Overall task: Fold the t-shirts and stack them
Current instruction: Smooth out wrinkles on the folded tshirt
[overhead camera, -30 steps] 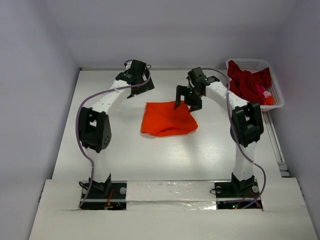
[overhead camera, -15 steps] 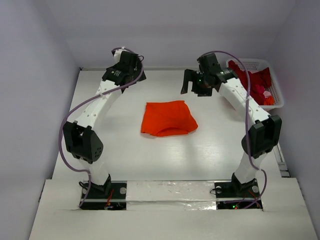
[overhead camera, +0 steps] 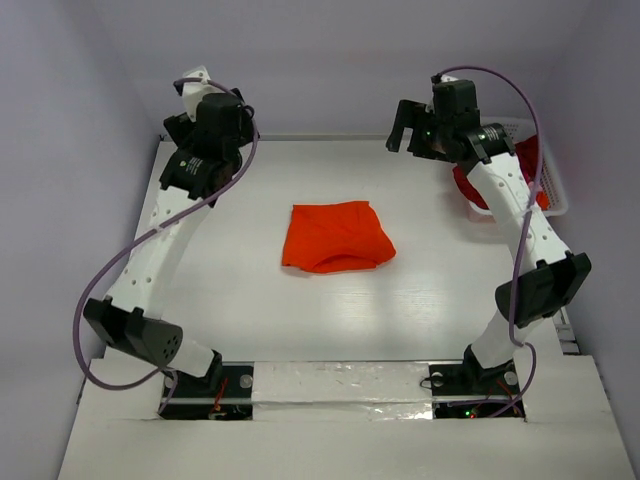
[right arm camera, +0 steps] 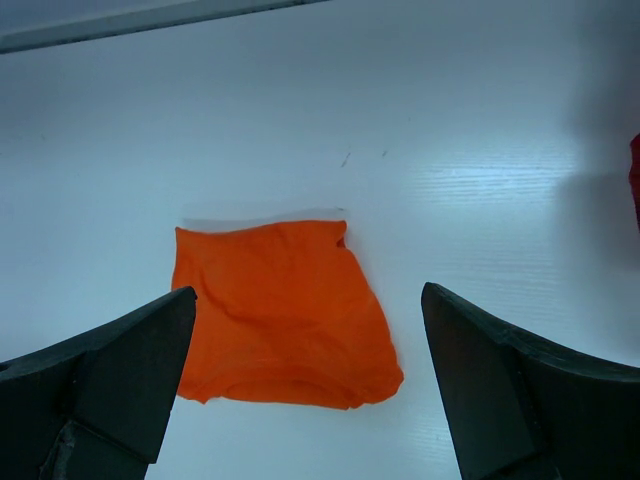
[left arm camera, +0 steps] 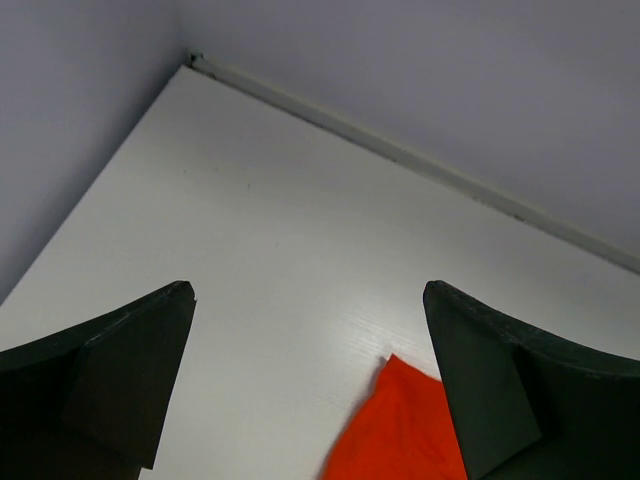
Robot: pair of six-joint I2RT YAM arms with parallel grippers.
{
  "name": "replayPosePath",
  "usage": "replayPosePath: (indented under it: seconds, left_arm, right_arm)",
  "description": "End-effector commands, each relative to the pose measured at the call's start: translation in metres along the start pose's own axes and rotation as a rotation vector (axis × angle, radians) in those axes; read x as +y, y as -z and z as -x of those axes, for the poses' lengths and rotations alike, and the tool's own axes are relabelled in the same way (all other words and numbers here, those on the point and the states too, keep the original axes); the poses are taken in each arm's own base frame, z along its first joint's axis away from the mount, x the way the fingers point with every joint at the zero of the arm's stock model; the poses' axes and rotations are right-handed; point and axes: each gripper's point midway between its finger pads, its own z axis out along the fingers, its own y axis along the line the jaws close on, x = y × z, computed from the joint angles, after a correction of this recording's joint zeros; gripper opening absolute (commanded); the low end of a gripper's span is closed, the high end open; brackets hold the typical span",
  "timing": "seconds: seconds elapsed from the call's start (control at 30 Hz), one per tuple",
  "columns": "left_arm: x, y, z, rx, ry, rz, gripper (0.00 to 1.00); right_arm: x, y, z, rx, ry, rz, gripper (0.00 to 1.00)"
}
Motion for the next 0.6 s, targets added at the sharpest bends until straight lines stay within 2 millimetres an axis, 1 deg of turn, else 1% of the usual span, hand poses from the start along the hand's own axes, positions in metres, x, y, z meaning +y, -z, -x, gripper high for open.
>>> replayPosePath:
  seconds: [0.0,0.03,0.07,0.1,0.13,0.17,0.2,0.23,0.27,0.3,0.33,0.37,0.4,0.43,0.47,0.5,0.53,0.57]
  left_arm:
    - [0.013,0.009,0.036,-0.12,0.031,0.029,0.99]
    - [0.014,0.01,0.038,-0.123,0.028,0.011,0.99]
    - [0.013,0.006,0.031,-0.116,0.023,0.007,0.99]
    - [0.01,0.006,0.033,-0.13,0.039,-0.01,0.99]
    - [0.01,0.002,0.032,-0.132,0.044,-0.014,0.99]
    - [0.012,-0.004,0.024,-0.126,-0.001,-0.021,0.99]
    - [0.007,-0.007,0.024,-0.132,-0.008,-0.04,0.99]
    - [0.005,-0.01,0.018,-0.121,-0.014,-0.046,0.99]
    - [0.003,-0.013,0.011,-0.107,-0.026,-0.06,0.99]
    - [0.001,-0.014,0.007,-0.102,-0.011,-0.069,0.99]
    - [-0.002,-0.011,0.007,-0.109,0.001,-0.101,0.99]
    - [-0.003,-0.016,-0.012,-0.089,-0.016,-0.121,0.99]
    - [-0.007,-0.01,0.003,-0.156,0.013,-0.178,0.99]
    - [-0.007,-0.008,0.003,-0.18,0.012,-0.195,0.99]
    - [-0.003,-0.013,-0.013,-0.171,-0.014,-0.191,0.99]
    - [0.001,-0.012,-0.012,-0.196,0.002,-0.182,0.99]
    - [0.007,-0.008,0.001,-0.253,0.049,-0.177,0.99]
    - [0.009,-0.012,-0.014,-0.242,0.032,-0.179,0.99]
  right_arm:
    - [0.013,0.024,0.045,-0.154,0.063,0.075,1.0]
    - [0.008,0.029,0.053,-0.186,0.067,0.046,1.0]
    - [0.006,0.031,0.058,-0.207,0.078,0.034,1.0]
    - [0.002,0.039,0.065,-0.244,0.107,0.016,1.0]
    - [-0.001,0.037,0.064,-0.25,0.125,0.004,1.0]
    - [0.0,0.04,0.073,-0.299,0.139,0.007,1.0]
    - [-0.004,0.042,0.077,-0.324,0.156,-0.009,1.0]
    - [-0.01,0.054,0.084,-0.373,0.158,-0.039,1.0]
    - [-0.018,0.048,0.085,-0.407,0.18,-0.076,1.0]
    - [-0.018,0.05,0.086,-0.43,0.178,-0.07,1.0]
    - [-0.029,0.06,0.092,-0.472,0.16,-0.108,1.0]
    - [-0.036,0.058,0.091,-0.493,0.146,-0.119,1.0]
    - [-0.038,0.059,0.092,-0.506,0.124,-0.104,1.0]
    - [-0.041,0.076,0.108,-0.588,0.096,-0.079,1.0]
    - [-0.041,0.079,0.11,-0.615,0.093,-0.056,1.0]
    - [-0.042,0.069,0.098,-0.607,0.113,-0.042,1.0]
    - [-0.041,0.078,0.111,-0.685,0.11,-0.023,1.0]
    - [-0.041,0.08,0.11,-0.706,0.129,-0.021,1.0]
